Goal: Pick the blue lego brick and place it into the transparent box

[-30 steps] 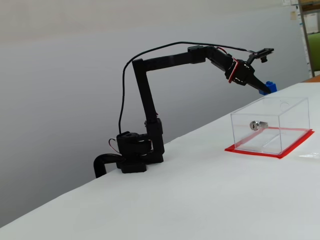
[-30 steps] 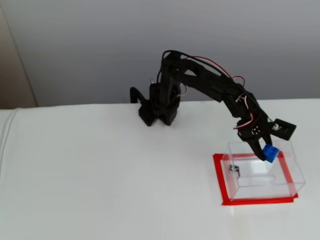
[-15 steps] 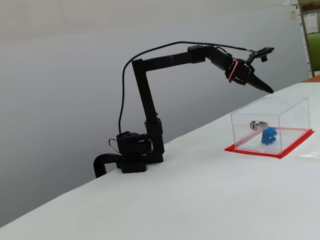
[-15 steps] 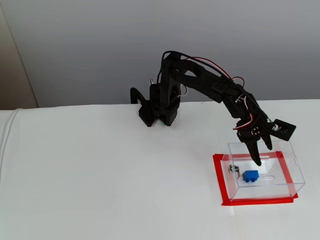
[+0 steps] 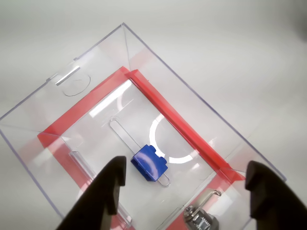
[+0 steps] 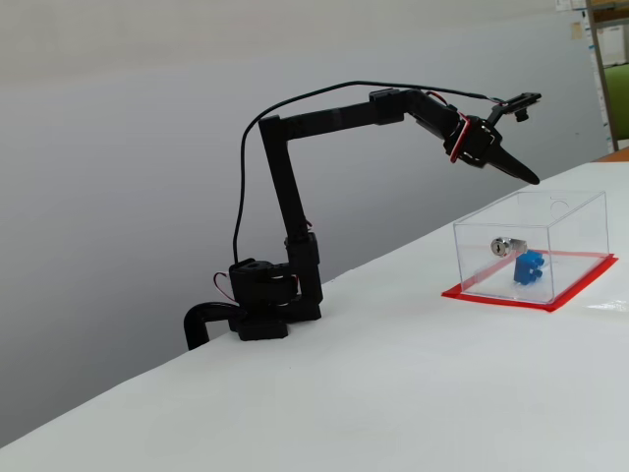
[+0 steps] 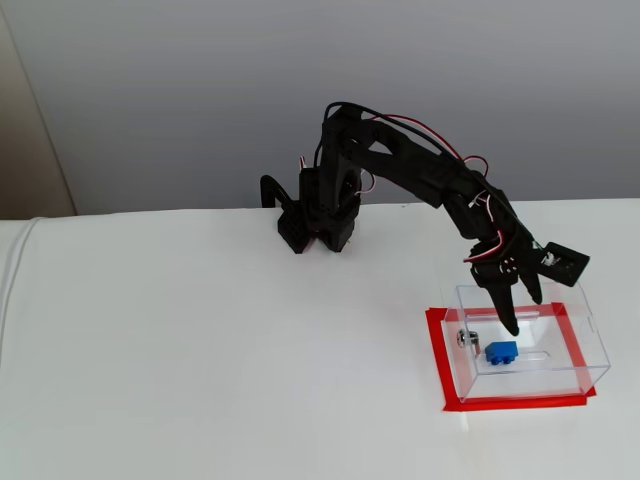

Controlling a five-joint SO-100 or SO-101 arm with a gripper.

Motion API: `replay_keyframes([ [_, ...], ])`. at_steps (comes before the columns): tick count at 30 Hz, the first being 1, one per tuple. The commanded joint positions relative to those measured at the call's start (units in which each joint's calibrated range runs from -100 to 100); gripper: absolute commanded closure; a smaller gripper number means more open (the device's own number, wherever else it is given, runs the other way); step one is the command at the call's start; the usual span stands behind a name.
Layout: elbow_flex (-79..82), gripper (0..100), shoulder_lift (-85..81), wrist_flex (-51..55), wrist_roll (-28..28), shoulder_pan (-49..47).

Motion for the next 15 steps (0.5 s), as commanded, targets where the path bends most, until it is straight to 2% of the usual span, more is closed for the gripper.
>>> replay_keyframes([
  [1,-2.8,79,-3.6,-0.6,0.0,2.0],
  [8,-2.0,99,-8.0,-0.1,0.0,5.5],
  [15,-0.5,98,-12.7,-0.2,0.4,9.6],
])
